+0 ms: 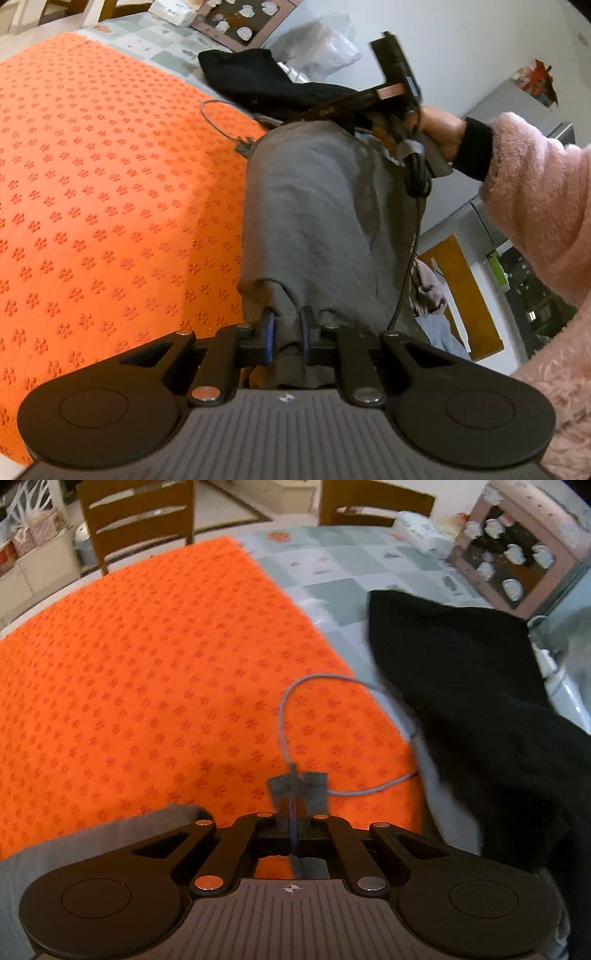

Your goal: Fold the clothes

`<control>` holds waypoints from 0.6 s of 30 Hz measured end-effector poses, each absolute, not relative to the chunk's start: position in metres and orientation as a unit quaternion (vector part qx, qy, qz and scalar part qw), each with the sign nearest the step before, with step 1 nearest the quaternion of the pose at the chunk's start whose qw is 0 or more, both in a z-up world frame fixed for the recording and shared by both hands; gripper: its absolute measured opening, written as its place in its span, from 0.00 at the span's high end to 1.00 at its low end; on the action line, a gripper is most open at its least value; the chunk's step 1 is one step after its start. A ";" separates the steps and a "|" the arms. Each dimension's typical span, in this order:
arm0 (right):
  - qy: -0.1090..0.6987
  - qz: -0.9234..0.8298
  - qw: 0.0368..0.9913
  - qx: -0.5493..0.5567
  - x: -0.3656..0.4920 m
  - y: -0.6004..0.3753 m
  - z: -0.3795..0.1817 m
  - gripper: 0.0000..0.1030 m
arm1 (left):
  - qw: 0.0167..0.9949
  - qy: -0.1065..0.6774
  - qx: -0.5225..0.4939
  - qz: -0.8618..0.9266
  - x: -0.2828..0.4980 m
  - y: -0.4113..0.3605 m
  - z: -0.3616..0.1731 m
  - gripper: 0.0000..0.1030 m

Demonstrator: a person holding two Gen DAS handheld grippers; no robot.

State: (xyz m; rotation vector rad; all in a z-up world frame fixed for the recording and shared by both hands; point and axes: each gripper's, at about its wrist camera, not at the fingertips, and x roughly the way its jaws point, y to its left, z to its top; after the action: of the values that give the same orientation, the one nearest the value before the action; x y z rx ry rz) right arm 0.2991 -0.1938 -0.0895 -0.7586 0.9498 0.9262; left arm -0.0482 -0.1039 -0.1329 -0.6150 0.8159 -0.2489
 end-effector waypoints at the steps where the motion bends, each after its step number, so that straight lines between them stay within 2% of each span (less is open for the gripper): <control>1: 0.432 0.423 0.723 -0.332 0.299 -0.196 -0.086 0.98 | 0.865 0.391 -0.292 -0.116 -0.048 -0.104 -0.133 0.84; 6: 0.434 0.450 0.729 -0.278 0.290 -0.214 -0.062 0.94 | 0.865 0.392 -0.291 -0.113 -0.045 -0.101 -0.135 0.84; 11: 0.426 0.474 0.733 -0.239 0.268 -0.237 -0.036 0.76 | 0.868 0.389 -0.288 -0.115 -0.046 -0.102 -0.132 0.84; 13: 0.428 0.477 0.734 -0.225 0.264 -0.247 -0.032 0.57 | 0.868 0.388 -0.289 -0.116 -0.047 -0.101 -0.132 0.84; 14: 0.429 0.475 0.736 -0.223 0.263 -0.251 -0.033 0.54 | 0.868 0.388 -0.289 -0.116 -0.047 -0.101 -0.131 0.84; 18: 0.433 0.468 0.739 -0.217 0.259 -0.267 -0.037 0.53 | 0.866 0.389 -0.292 -0.113 -0.047 -0.102 -0.130 0.83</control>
State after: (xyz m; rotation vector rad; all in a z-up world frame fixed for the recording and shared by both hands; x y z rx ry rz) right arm 0.2588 -0.2667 -0.0370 -0.4760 0.9505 1.0271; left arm -0.0470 -0.1021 -0.1303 -0.6107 0.8150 -0.2373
